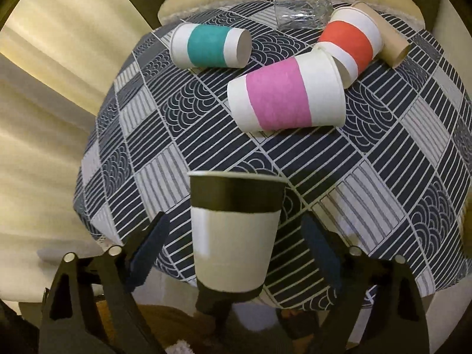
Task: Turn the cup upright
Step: 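Close the right tool around the upright white cup, then lift the cup with the right tool and carry it across the table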
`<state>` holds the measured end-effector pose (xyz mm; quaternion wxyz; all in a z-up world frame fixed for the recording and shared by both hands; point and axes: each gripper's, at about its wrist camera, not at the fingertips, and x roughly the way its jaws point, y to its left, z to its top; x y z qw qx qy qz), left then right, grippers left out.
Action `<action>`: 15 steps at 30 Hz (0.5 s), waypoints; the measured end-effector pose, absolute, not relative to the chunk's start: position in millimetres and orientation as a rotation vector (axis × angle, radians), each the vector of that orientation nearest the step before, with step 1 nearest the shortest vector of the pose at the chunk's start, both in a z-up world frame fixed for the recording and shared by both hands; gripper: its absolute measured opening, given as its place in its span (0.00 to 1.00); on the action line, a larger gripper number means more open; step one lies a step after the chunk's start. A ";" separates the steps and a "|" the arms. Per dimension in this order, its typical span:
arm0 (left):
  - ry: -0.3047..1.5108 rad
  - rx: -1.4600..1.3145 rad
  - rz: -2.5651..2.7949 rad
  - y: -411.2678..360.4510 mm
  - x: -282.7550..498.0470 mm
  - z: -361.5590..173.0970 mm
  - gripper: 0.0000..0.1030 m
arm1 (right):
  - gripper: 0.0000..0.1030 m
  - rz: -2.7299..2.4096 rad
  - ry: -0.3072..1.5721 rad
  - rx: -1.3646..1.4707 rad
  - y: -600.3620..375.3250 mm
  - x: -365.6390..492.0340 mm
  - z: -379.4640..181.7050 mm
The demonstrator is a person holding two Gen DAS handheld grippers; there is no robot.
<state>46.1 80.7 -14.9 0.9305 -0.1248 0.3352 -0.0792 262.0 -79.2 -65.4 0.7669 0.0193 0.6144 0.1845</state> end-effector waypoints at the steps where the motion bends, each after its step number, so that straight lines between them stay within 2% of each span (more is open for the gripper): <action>1: 0.692 -0.261 -0.165 81.5 46.5 -15.7 0.76 | 0.85 0.391 1.339 0.032 -77.7 263.7 -65.9; 8: 0.713 -0.283 -0.175 85.4 49.1 -19.1 0.76 | 0.77 0.368 1.395 0.001 -68.2 272.8 -74.8; 10: 0.717 -0.280 -0.180 84.5 49.6 -20.1 0.76 | 0.68 0.361 1.402 -0.003 -68.4 274.5 -77.5; 15: 0.726 -0.262 -0.194 79.7 50.3 -21.5 0.76 | 0.67 0.366 1.407 -0.029 -64.8 276.5 -77.7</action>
